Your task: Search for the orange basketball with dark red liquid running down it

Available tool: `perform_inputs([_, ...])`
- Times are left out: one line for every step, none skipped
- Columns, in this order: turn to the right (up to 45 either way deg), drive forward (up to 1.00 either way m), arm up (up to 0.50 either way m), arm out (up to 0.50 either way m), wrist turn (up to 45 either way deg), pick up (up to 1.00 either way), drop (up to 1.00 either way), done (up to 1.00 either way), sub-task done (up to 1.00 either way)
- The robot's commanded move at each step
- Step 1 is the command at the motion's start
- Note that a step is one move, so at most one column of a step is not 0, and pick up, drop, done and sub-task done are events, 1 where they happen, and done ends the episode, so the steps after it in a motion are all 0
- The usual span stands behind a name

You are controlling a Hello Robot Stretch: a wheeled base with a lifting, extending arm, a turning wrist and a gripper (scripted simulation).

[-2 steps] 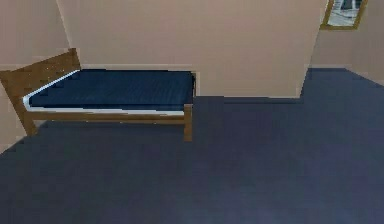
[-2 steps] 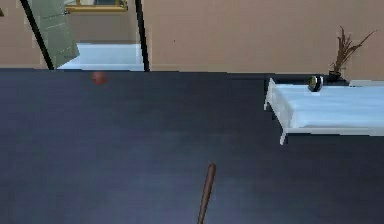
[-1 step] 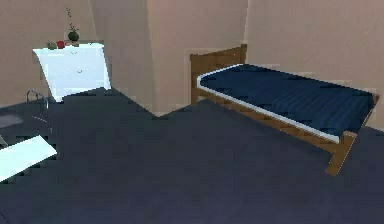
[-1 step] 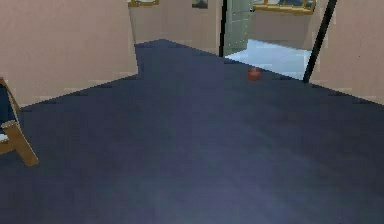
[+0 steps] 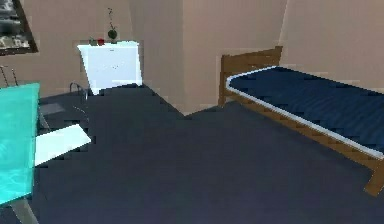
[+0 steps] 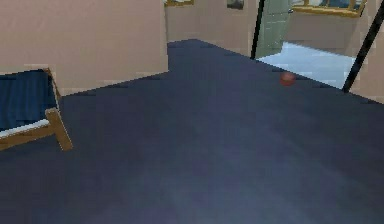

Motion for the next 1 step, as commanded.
perform_inputs([0.0,0.2,0.0,0.0,0.0,0.0,0.0,0.0,0.0])
